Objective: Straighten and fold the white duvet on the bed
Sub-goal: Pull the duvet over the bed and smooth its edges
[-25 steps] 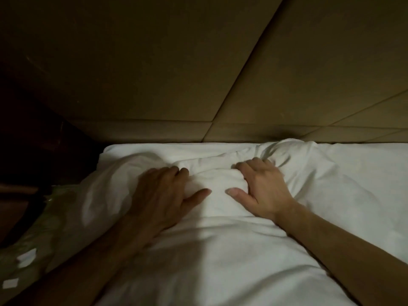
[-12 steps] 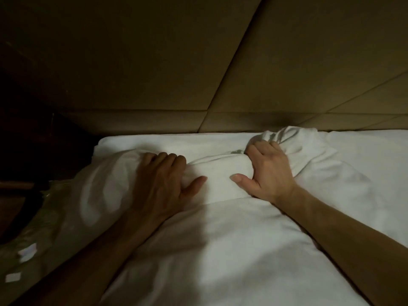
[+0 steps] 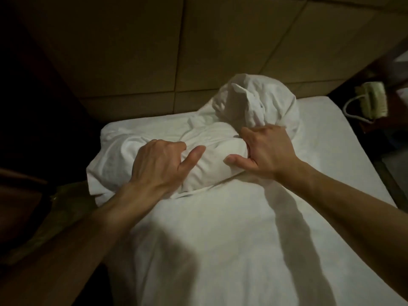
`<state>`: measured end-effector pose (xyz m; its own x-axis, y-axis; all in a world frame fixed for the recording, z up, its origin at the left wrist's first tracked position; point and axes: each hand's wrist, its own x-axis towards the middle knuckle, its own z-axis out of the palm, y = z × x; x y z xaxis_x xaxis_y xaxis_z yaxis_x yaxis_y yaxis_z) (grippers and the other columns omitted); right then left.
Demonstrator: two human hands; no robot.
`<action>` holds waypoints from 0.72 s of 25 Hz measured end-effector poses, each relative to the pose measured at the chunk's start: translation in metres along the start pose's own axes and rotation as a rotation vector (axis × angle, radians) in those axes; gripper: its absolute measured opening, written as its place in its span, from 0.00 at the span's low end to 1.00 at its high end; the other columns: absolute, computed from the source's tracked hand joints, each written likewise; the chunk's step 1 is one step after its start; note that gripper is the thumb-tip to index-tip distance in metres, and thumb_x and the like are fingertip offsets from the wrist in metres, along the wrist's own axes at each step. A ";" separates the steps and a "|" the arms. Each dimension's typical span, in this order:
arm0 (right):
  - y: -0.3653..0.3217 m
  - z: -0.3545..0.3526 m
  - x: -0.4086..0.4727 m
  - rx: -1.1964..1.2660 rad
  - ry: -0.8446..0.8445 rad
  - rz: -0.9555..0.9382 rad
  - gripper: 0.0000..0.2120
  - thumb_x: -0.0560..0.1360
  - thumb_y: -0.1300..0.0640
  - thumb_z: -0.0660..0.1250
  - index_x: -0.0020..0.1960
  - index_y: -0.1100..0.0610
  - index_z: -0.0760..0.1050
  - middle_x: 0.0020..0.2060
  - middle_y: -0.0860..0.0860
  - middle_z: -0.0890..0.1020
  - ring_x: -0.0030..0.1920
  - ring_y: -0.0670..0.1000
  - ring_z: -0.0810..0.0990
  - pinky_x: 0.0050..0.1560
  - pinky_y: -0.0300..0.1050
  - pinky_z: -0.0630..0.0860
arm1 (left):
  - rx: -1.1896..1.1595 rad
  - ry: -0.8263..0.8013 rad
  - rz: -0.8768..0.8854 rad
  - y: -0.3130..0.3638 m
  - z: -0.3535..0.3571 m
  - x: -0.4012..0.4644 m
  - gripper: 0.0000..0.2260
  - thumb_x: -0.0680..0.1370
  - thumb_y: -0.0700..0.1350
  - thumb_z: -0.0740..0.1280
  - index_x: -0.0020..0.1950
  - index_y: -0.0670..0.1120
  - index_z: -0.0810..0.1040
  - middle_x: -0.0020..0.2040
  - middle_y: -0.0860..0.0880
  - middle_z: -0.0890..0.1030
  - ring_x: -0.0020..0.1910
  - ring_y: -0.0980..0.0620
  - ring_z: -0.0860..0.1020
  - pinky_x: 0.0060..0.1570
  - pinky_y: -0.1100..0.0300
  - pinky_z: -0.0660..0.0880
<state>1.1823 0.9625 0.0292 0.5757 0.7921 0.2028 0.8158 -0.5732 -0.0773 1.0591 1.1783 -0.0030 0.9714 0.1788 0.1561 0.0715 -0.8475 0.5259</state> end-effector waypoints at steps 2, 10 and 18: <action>-0.013 -0.021 -0.029 -0.050 0.020 -0.006 0.37 0.74 0.23 0.43 0.37 0.54 0.70 0.26 0.48 0.70 0.25 0.50 0.68 0.34 0.41 0.64 | 0.006 -0.015 0.026 0.019 -0.013 -0.027 0.37 0.75 0.73 0.35 0.31 0.49 0.71 0.28 0.51 0.74 0.28 0.56 0.70 0.36 0.58 0.65; -0.053 -0.081 -0.100 -0.200 0.053 0.040 0.39 0.75 0.24 0.45 0.39 0.58 0.73 0.28 0.54 0.77 0.29 0.58 0.75 0.34 0.46 0.65 | 0.023 0.032 0.153 0.069 -0.051 -0.088 0.26 0.78 0.68 0.44 0.28 0.53 0.59 0.25 0.55 0.64 0.25 0.56 0.65 0.38 0.58 0.61; -0.062 -0.058 -0.049 -0.138 0.039 0.093 0.41 0.73 0.22 0.40 0.44 0.57 0.72 0.30 0.53 0.75 0.28 0.54 0.71 0.34 0.47 0.69 | 0.044 0.112 0.062 0.030 -0.053 -0.068 0.29 0.79 0.66 0.43 0.30 0.50 0.67 0.25 0.54 0.66 0.26 0.57 0.66 0.40 0.57 0.61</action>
<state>1.1003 0.9475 0.0809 0.6438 0.7271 0.2385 0.7421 -0.6693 0.0370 0.9827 1.1674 0.0465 0.9430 0.1778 0.2814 0.0238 -0.8792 0.4758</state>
